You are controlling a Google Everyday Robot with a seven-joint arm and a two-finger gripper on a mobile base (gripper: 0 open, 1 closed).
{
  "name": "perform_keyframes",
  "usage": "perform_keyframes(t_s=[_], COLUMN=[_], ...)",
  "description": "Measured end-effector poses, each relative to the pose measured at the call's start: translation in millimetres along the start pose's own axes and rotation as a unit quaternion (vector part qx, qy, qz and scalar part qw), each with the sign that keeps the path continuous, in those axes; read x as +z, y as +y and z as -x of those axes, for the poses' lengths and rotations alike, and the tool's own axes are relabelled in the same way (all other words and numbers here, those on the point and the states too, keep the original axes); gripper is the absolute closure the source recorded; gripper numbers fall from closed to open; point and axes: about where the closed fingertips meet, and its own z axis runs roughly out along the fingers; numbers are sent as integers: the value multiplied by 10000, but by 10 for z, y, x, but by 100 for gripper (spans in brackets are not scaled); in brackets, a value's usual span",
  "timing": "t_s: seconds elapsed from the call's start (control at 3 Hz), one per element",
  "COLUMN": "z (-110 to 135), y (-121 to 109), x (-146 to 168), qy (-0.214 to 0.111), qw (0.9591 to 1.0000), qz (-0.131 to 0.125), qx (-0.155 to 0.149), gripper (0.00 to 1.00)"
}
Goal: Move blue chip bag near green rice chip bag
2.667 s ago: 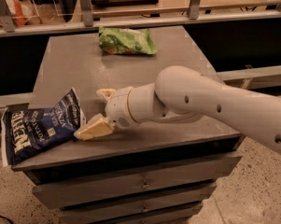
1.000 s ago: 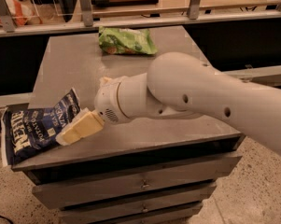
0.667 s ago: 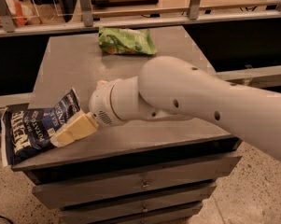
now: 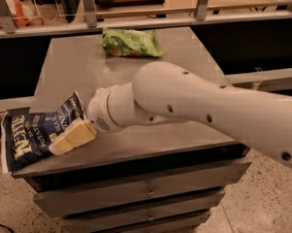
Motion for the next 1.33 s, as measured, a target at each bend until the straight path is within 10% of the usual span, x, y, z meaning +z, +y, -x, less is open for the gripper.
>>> perform_keyframes(t_s=[0.33, 1.33], z=[-23, -62], y=[17, 87], x=[66, 158], qy=[71, 62], qw=[9999, 9986], qz=[117, 480], qx=[-32, -231], gripper=[0, 64])
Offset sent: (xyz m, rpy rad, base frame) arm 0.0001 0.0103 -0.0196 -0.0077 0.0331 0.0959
